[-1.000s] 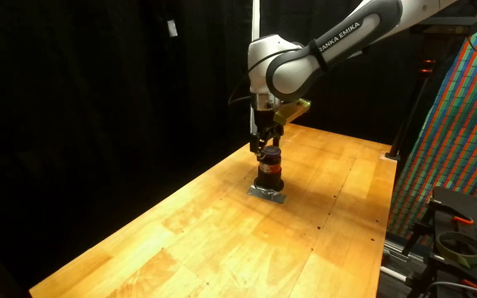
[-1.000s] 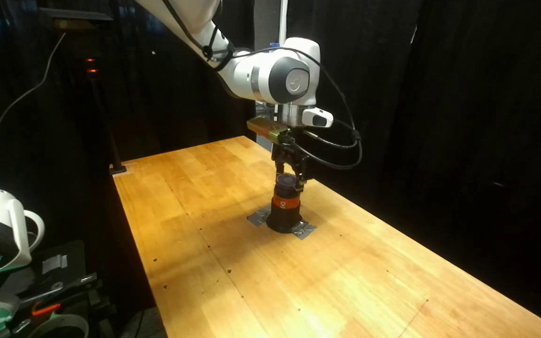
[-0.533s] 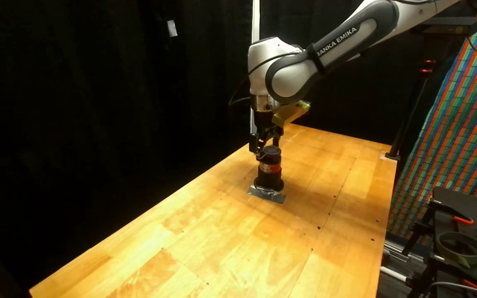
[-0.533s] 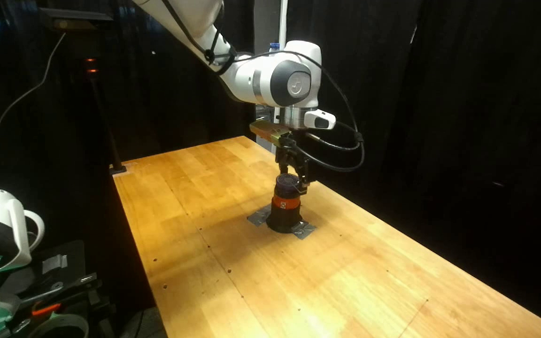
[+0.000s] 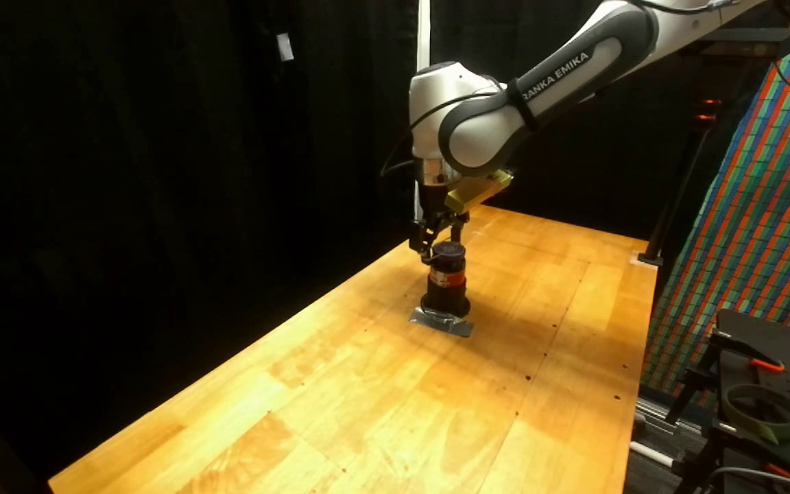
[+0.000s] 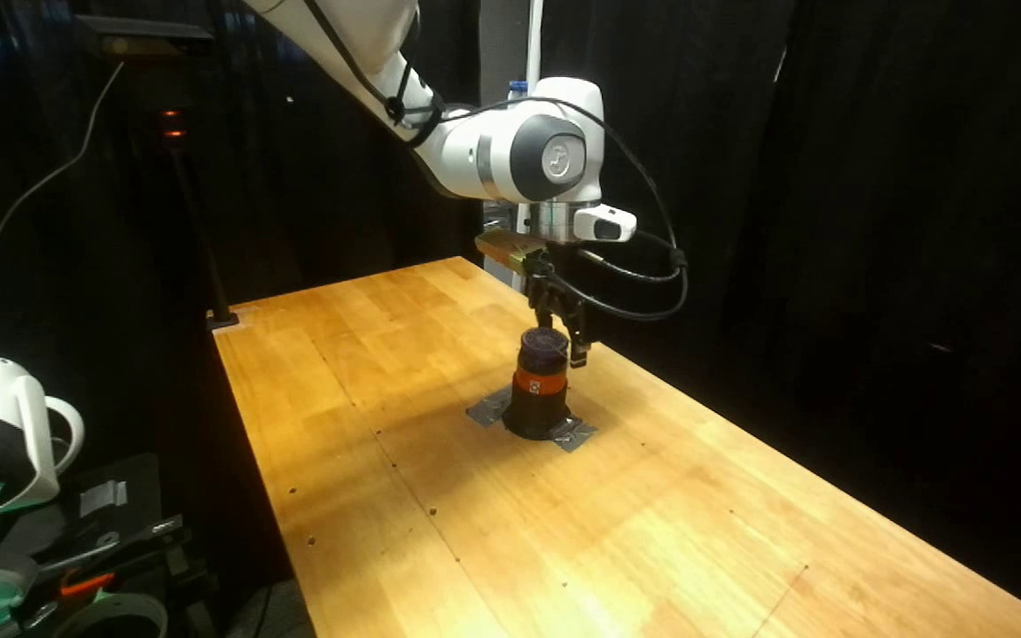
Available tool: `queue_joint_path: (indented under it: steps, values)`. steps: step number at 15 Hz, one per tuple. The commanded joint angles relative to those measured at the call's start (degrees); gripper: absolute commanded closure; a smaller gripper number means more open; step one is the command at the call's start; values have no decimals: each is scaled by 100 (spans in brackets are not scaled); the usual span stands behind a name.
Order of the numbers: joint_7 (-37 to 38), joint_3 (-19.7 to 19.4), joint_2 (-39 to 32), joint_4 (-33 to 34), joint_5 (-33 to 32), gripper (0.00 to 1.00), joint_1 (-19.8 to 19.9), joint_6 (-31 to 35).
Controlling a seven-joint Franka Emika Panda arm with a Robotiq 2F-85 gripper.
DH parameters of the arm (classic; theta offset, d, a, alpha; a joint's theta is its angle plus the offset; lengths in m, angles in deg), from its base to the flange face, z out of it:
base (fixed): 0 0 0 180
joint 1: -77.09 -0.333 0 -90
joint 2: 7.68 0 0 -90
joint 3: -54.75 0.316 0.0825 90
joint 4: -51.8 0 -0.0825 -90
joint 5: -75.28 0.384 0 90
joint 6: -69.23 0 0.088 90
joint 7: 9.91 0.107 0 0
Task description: Put a rubber band around the base of the cup
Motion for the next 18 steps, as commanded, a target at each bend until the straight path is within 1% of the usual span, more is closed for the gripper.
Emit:
queue_joint_path:
  steps: [1, 3, 5, 6, 9, 12, 14, 18]
  values:
    - [354, -270, -177, 253, -210, 0, -202, 126]
    - [509, -359, -212, 290, -318, 0, -265, 146]
    - [516, -360, -231, 322, -308, 0, -264, 91]
    - [412, -301, -225, 315, -230, 0, -224, 54]
    - [-218, 30, -114, 124, 111, 0, -25, -55]
    - [-763, 291, 58, -191, 483, 0, 147, -44]
    - [-879, 315, 173, -400, 574, 0, 199, -28]
    - [-645, 184, 566, -1063, 587, 0, 239, 215]
